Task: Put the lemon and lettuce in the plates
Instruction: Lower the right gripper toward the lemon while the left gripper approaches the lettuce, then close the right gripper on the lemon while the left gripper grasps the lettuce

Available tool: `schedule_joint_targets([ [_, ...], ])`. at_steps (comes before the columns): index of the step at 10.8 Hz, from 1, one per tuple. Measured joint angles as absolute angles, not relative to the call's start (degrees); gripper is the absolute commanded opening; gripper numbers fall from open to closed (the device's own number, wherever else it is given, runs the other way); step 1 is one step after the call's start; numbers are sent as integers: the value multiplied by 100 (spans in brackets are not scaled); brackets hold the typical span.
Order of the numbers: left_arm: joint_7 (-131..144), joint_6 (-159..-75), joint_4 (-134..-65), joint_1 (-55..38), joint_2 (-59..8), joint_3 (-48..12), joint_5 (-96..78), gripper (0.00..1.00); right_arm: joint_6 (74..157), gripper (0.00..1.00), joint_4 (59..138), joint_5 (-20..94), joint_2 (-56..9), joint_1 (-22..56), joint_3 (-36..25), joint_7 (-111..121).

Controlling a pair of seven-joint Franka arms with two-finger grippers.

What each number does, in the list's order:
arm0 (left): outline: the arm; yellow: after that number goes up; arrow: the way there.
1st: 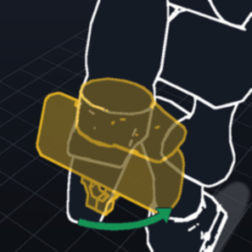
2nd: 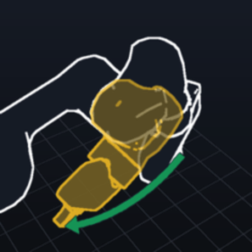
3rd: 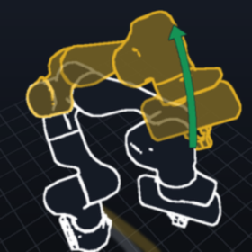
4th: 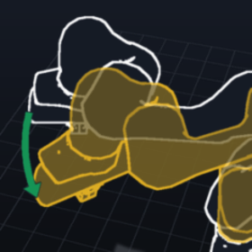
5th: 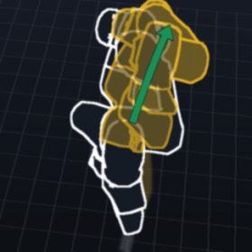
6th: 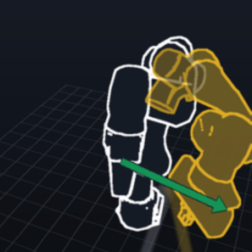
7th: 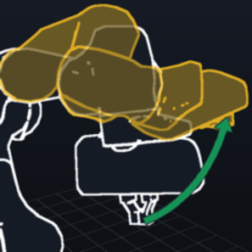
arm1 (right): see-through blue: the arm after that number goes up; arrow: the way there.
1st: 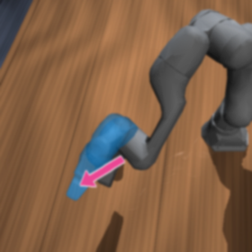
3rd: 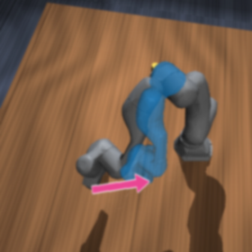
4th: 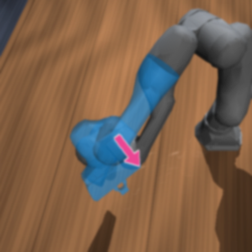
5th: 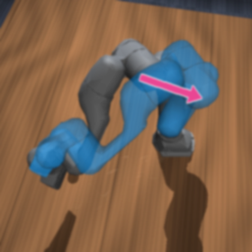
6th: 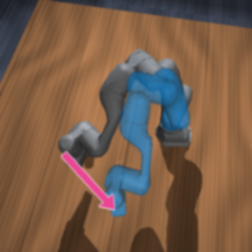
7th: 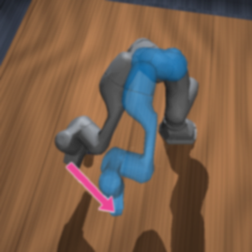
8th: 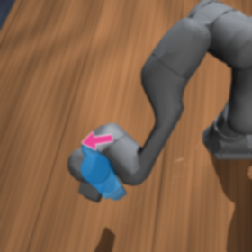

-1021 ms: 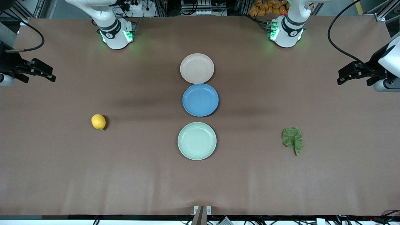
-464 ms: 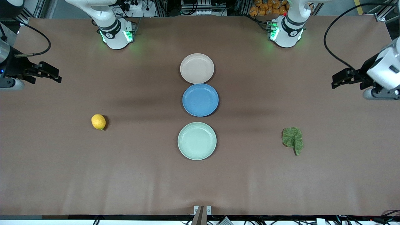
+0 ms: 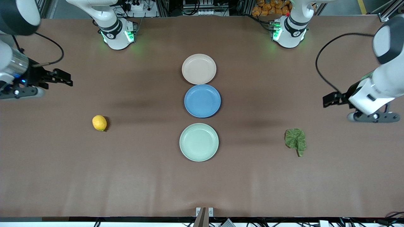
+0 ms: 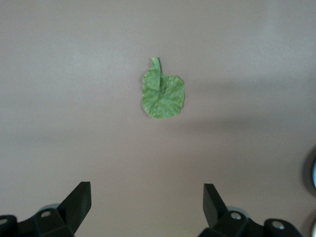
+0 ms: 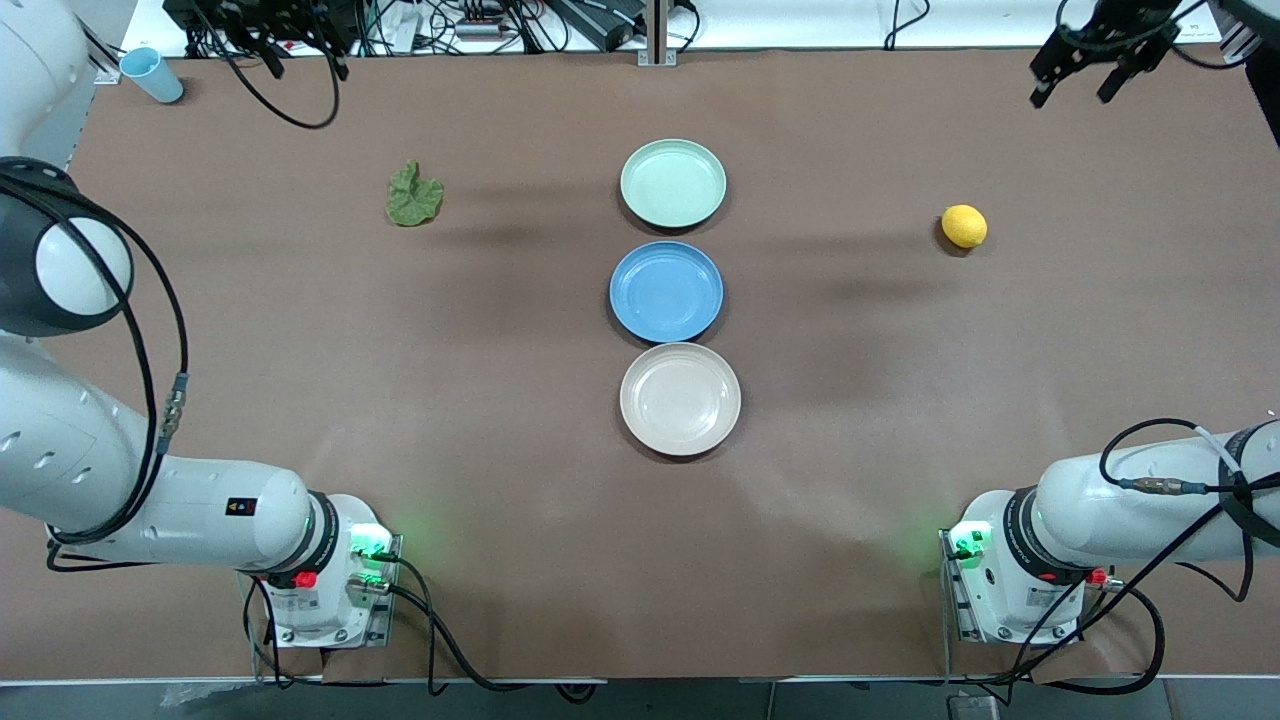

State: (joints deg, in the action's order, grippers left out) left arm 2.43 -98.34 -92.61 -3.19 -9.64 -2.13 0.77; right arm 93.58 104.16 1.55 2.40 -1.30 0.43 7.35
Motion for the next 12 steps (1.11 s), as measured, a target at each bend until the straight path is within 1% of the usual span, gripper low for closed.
schedule_joint_targets([
  [3, 243, -10674, -9900, -319, -1137, -215, 109, 100, 10256, 100, 11310, 156, 215, -126, 50, 1244],
  [5, 243, -11004, -10067, -318, -1324, -215, 110, 100, 11039, 100, 11948, 156, 202, -123, 55, 1418],
  [8, 243, -11510, -10127, -319, -1655, -217, 123, 100, 12200, 100, 12880, 156, 115, -42, 58, 1589],
  [9, 243, -11767, -10166, -319, -1793, -217, 206, 100, 12453, 100, 13030, 156, -13, 38, 58, 1612],
  [12, 243, -12618, -10402, -317, -2201, -216, 400, 100, 13283, 100, 13089, 105, -641, 201, 59, 1620],
])
